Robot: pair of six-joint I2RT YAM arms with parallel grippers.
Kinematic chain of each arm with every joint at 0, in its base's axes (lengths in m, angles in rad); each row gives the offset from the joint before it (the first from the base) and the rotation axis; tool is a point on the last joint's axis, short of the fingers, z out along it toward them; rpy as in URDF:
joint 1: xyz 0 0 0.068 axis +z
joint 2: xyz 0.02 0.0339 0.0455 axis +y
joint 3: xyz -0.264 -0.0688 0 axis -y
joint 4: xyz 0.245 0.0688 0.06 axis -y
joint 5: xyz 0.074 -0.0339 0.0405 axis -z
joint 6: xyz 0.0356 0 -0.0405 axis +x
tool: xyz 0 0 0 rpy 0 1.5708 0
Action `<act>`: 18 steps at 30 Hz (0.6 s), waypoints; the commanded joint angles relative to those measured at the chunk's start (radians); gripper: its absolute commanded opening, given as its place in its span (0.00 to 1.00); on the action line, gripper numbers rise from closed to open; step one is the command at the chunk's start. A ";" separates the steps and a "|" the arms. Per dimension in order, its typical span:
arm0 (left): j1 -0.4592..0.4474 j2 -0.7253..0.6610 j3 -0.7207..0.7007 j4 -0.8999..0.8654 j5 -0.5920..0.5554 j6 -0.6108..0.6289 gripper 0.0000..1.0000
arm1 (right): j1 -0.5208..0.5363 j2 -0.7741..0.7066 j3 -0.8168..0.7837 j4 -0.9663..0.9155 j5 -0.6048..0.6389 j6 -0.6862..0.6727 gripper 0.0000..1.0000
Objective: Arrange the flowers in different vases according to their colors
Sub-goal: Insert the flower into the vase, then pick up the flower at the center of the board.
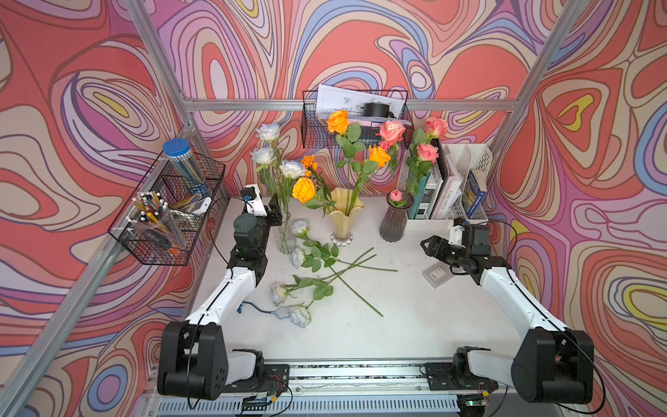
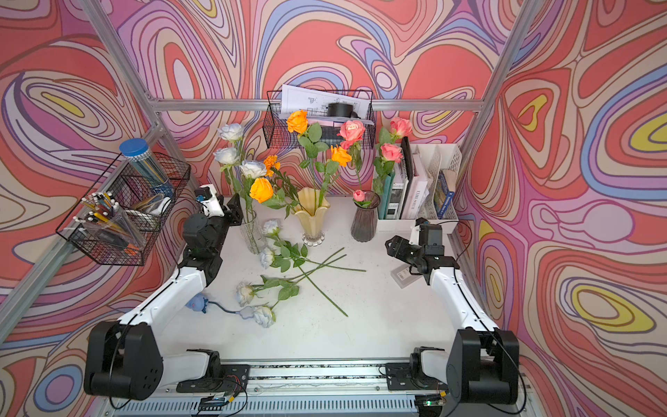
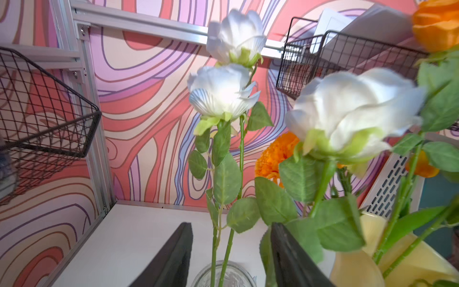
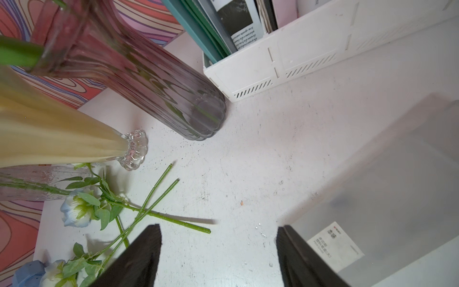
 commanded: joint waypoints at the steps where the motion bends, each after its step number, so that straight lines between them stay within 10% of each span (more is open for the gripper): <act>1: -0.052 -0.117 0.031 -0.232 -0.040 0.009 0.58 | -0.005 0.005 -0.008 0.030 -0.099 -0.021 0.75; 10: -0.433 -0.242 0.053 -0.627 -0.248 0.033 0.57 | 0.183 0.095 0.016 0.066 -0.170 -0.099 0.74; 18: -0.556 -0.267 -0.040 -0.821 -0.314 -0.170 0.54 | 0.395 0.225 0.132 0.085 -0.036 -0.218 0.73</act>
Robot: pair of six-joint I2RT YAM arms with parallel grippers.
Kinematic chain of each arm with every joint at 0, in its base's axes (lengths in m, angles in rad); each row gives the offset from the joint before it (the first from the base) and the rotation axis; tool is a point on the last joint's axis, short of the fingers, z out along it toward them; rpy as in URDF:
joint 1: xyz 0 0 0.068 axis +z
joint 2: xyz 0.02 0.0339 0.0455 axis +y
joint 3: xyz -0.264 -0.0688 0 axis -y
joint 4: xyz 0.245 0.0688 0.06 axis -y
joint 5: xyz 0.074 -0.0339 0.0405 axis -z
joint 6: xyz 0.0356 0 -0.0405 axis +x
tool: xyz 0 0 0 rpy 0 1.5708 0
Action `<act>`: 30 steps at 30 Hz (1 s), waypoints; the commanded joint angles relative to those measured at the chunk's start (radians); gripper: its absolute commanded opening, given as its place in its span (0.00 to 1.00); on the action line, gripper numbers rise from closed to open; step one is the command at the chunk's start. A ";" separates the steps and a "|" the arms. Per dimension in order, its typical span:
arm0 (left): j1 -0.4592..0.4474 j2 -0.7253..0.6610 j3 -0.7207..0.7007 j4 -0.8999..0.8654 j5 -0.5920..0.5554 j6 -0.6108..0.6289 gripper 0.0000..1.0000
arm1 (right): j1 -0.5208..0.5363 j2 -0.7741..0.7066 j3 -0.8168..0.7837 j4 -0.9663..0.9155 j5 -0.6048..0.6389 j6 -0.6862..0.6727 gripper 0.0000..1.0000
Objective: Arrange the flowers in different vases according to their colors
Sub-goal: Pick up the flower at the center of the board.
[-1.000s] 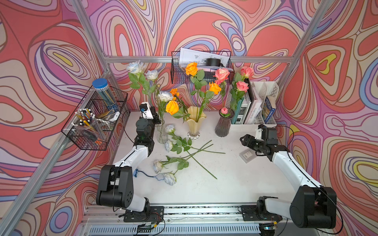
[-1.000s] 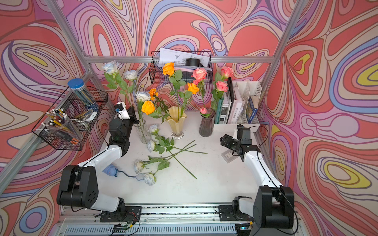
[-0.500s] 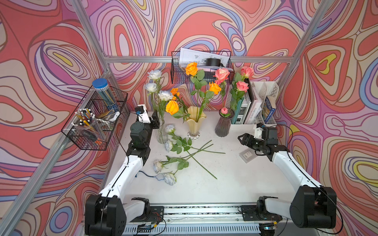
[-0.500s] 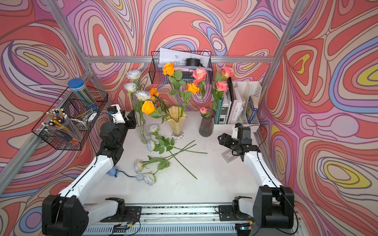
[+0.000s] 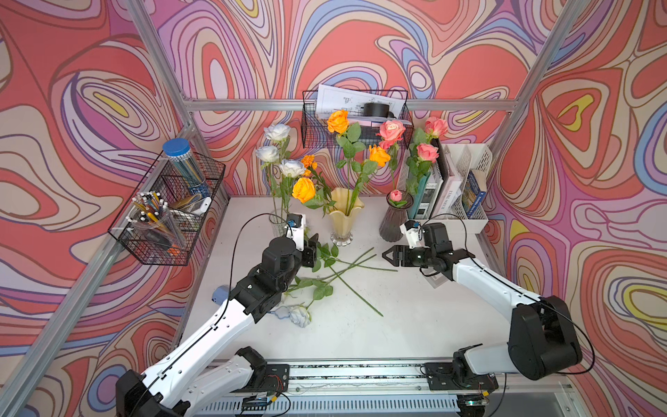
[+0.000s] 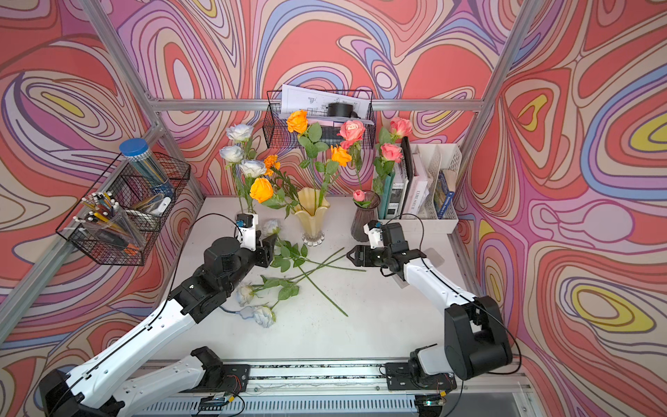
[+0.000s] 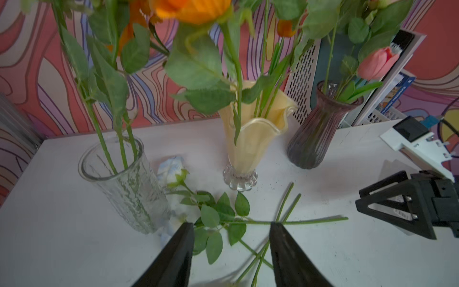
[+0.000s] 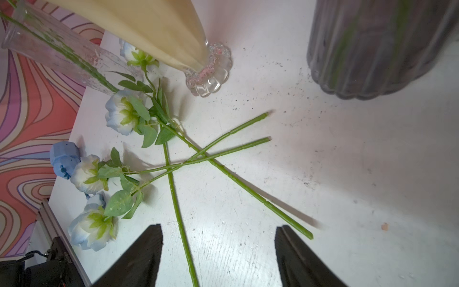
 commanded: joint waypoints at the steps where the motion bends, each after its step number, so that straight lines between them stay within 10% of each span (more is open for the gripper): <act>1: -0.027 -0.028 -0.054 -0.146 -0.075 -0.102 0.54 | 0.071 0.048 0.075 0.033 0.057 -0.106 0.73; 10: -0.031 -0.097 -0.110 -0.223 -0.132 -0.154 0.54 | 0.280 0.311 0.348 -0.051 0.165 -0.320 0.68; 30: -0.031 -0.029 -0.145 -0.187 -0.030 -0.201 0.54 | 0.409 0.369 0.268 0.000 0.318 -0.316 0.65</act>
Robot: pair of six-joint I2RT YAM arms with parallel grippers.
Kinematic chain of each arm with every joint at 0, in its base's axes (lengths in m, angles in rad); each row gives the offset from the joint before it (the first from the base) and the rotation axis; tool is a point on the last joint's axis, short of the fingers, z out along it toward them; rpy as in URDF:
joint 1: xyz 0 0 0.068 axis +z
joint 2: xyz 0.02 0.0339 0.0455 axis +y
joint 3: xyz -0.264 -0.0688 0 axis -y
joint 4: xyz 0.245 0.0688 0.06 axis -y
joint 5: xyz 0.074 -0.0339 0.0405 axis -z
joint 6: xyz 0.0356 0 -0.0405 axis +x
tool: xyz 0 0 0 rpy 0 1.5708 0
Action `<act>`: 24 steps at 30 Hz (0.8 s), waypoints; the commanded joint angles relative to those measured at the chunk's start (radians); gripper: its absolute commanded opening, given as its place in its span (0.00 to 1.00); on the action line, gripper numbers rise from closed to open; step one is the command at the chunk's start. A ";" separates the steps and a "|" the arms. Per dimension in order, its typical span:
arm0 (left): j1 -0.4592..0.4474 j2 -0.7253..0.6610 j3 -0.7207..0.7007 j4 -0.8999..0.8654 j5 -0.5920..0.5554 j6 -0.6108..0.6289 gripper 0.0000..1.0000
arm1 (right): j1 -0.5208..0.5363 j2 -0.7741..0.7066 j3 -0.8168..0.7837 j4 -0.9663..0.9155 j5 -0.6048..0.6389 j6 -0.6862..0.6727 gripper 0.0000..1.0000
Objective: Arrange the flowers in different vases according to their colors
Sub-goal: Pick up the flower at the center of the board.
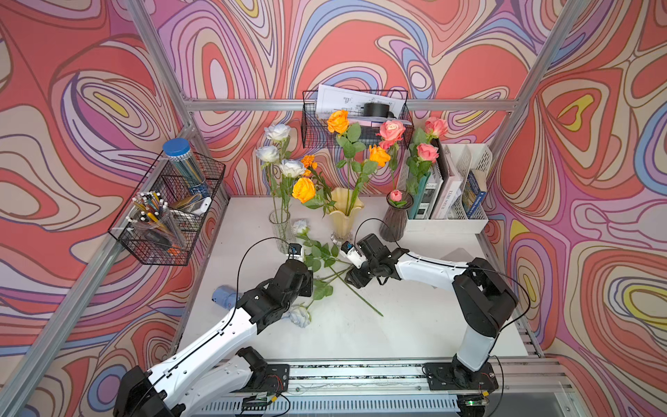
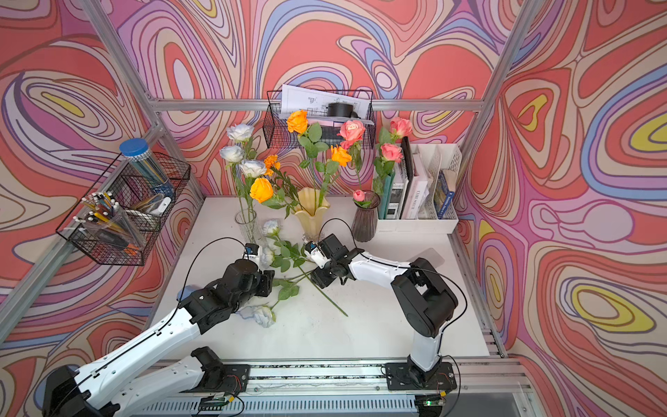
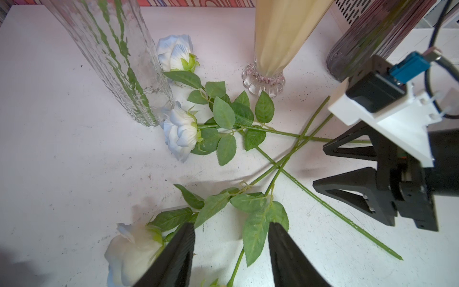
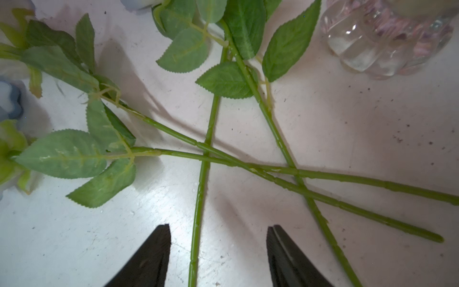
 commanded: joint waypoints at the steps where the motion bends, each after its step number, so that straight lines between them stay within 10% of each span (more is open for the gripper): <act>1: -0.005 -0.009 0.003 0.016 -0.027 -0.005 0.54 | 0.015 0.024 0.056 0.039 0.089 -0.001 0.65; 24: -0.003 -0.057 -0.013 -0.010 -0.081 0.038 0.55 | 0.011 0.307 0.299 0.085 0.206 -0.192 0.66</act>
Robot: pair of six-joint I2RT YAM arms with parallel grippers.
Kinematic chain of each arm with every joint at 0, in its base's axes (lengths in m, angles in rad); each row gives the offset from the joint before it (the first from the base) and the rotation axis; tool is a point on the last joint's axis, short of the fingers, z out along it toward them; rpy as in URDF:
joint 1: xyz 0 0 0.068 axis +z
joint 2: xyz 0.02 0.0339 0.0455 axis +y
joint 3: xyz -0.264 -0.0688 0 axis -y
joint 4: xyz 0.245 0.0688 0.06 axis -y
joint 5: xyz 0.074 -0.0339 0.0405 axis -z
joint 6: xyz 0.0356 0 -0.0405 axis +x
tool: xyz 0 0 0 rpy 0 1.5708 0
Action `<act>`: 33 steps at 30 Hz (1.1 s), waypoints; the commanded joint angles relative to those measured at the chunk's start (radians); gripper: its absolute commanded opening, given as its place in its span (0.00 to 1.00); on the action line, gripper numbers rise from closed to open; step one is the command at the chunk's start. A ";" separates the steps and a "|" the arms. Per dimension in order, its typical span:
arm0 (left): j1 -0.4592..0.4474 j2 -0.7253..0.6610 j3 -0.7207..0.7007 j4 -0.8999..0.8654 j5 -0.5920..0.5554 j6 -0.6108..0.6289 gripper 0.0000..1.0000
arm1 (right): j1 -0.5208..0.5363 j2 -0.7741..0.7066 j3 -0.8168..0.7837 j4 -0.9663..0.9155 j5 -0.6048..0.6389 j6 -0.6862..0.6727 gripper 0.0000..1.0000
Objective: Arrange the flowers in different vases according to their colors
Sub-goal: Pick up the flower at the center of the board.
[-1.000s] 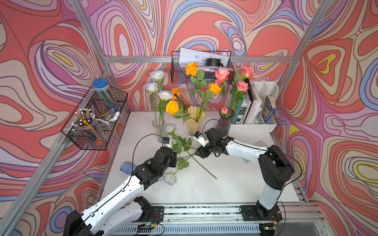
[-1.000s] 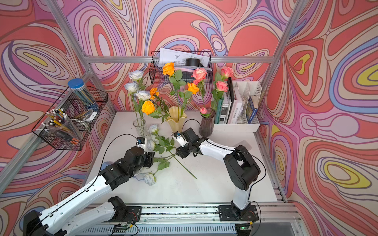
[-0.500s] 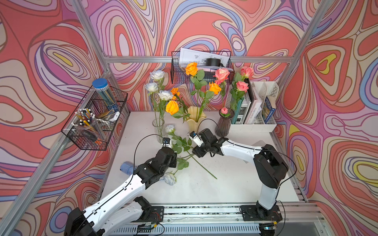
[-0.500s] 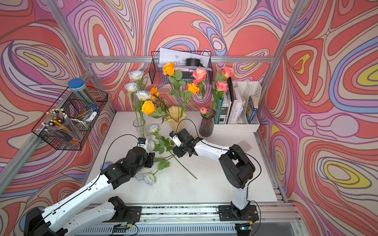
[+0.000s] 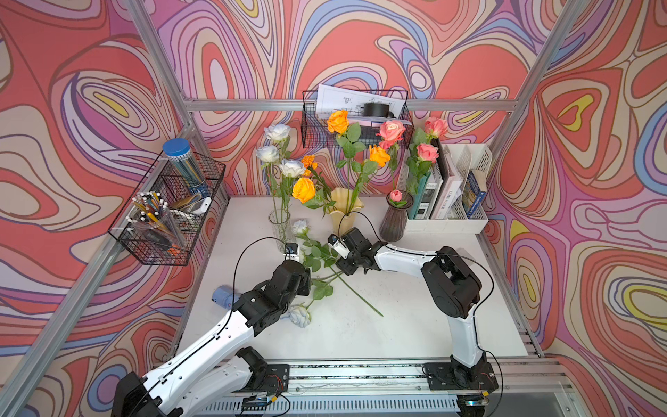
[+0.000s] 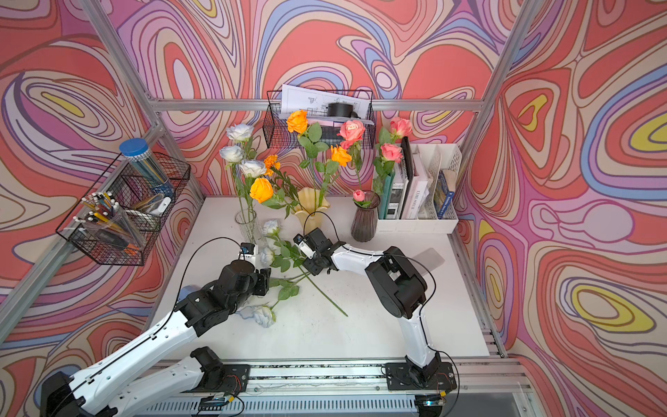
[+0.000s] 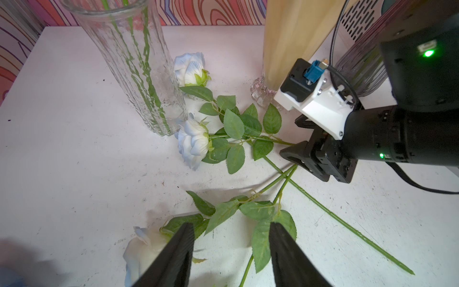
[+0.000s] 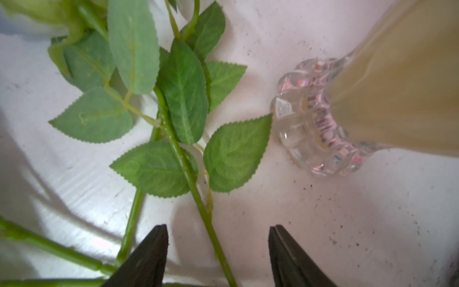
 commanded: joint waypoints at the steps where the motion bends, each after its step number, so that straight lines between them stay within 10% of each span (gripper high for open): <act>1: -0.003 -0.016 -0.009 -0.011 -0.024 0.021 0.55 | 0.000 0.044 0.041 0.021 0.006 -0.028 0.66; 13: -0.002 -0.012 -0.009 -0.009 -0.029 0.034 0.55 | -0.025 0.095 0.068 0.015 -0.018 -0.034 0.63; 21: -0.001 -0.030 -0.014 -0.017 -0.042 0.033 0.55 | -0.025 0.098 0.035 0.034 -0.032 -0.030 0.34; 33: 0.002 -0.036 -0.015 -0.024 -0.051 0.031 0.55 | -0.023 0.027 0.035 0.136 -0.112 -0.036 0.18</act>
